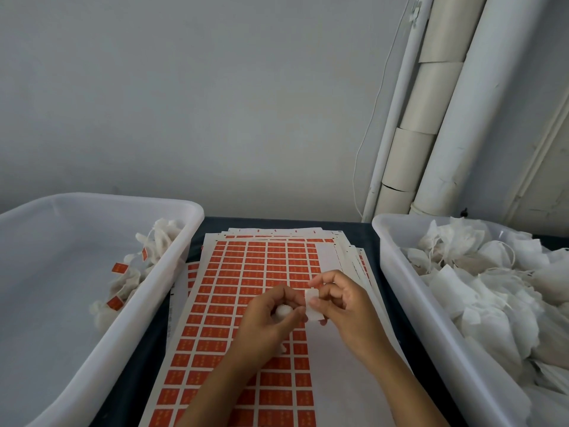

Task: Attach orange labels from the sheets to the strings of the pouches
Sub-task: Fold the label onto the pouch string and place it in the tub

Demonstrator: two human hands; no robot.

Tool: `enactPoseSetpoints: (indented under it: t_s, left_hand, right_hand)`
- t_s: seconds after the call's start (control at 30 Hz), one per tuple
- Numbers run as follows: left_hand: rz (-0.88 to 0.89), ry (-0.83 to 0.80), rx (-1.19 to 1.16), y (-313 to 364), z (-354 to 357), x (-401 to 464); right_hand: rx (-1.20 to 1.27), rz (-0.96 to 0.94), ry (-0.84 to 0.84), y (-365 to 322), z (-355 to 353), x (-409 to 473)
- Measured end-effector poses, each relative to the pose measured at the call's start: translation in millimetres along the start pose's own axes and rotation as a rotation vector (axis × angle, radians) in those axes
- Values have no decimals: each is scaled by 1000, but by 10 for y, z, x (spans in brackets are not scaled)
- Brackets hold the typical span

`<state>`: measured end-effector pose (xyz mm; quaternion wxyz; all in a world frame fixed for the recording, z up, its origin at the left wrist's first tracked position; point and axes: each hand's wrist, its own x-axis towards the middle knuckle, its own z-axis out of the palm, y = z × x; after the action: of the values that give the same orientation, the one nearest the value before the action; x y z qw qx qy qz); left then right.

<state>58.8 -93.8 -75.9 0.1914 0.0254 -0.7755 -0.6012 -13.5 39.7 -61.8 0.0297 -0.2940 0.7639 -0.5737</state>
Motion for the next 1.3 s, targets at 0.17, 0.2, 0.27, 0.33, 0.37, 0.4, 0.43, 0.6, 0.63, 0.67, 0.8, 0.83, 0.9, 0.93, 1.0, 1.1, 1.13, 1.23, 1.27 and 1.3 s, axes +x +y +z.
enactPoseSetpoints:
  t_s: [0.17, 0.2, 0.27, 0.33, 0.37, 0.4, 0.43, 0.6, 0.63, 0.67, 0.8, 0.83, 0.9, 0.93, 1.0, 1.1, 1.13, 1.23, 1.27, 1.3]
  left_hand:
    - [-8, 3, -1, 1, -17, 21]
    - [-11, -1, 3, 5, -21, 23]
    - [-21, -7, 24, 11, -23, 28]
    - [-47, 7, 20, 9, -20, 30]
    - [-72, 27, 0, 8, -23, 34]
    - [-103, 49, -28, 6, -33, 36]
    - [-136, 64, -64, 9, -49, 38]
    - [-247, 31, -261, 74, -101, 31]
    - [-253, 25, -262, 78, -99, 33]
    - [-254, 22, -252, 77, -95, 36]
    - [-214, -16, -203, 75, -90, 39]
    - [-204, -27, -208, 77, -90, 38]
    - [-194, -43, -214, 80, -91, 37]
    - [-192, -49, -212, 78, -91, 36]
    - [-187, -63, -196, 70, -88, 34]
    - [-176, -81, -174, 63, -88, 35]
    - [-172, -87, -168, 64, -89, 37]
    - [-159, -95, -146, 64, -90, 39]
    - [-155, -96, -139, 61, -90, 38]
    - [-149, -95, -133, 57, -90, 37]
  right_hand:
    - [15, -10, -15, 1, 4, -4]
    - [20, -13, -19, -3, 0, -4]
    - [28, -20, -30, 0, -5, -3]
    - [50, -17, -51, -15, -18, -7]
    - [83, -14, -66, -23, -30, -10]
    - [124, -11, -79, -31, -44, -10]
    - [154, -10, -86, -25, -63, -8]
    - [-73, -188, 7, -16, -122, -6]
    - [-123, -226, 6, -23, -114, -10]
    - [-176, -252, -5, -35, -102, -15]
    - [-296, -274, -26, -37, -62, -25]
    - [-273, -268, -26, -40, -59, -30]
    - [-214, -260, -21, -45, -61, -31]
    - [-187, -251, -18, -44, -62, -27]
    - [-148, -221, -12, -31, -55, -25]
    - [-140, -172, -4, -5, -20, -34]
    - [-138, -159, -3, -1, -9, -37]
    - [-111, -134, 6, -1, 19, -45]
    - [-96, -127, 11, -5, 30, -49]
    - [-81, -121, 20, -6, 40, -52]
